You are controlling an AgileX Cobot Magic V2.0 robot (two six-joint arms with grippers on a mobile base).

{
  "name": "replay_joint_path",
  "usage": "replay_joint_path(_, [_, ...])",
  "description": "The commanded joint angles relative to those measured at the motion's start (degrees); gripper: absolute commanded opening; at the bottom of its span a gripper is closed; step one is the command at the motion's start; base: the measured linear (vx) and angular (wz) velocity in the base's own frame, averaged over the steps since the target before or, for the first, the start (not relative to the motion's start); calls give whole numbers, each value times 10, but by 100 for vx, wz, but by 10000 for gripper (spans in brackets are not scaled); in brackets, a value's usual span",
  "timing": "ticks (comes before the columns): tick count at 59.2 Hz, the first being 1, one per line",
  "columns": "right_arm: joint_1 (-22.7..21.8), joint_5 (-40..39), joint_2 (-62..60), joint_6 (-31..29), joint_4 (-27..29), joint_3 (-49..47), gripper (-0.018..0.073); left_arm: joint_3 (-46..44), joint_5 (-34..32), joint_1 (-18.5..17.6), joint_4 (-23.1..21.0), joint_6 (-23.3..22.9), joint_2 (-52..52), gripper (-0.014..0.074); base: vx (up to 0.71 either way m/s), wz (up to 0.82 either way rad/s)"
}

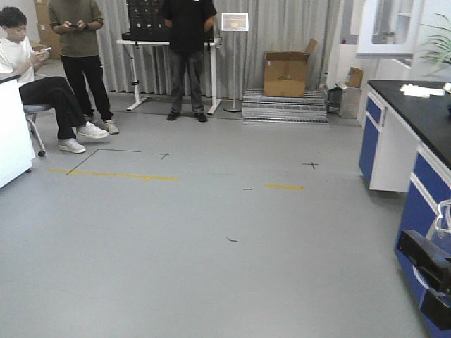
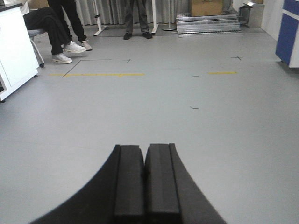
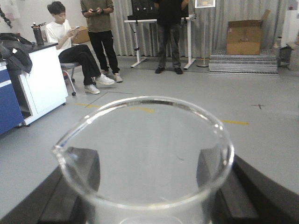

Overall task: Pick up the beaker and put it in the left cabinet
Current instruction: 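Drive the base away from the bench holding the beaker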

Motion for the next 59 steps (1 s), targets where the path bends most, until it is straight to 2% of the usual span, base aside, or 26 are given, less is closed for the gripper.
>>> replay_joint_path(1, [-2, -8, -3, -1, -10, -18, -3, -7, -48, 0, 0, -2, -5, 4, 71, 15])
replay_joint_path(59, [-2, -8, -3, -1, -10, -18, -3, -7, -48, 0, 0, -2, -5, 4, 75, -2])
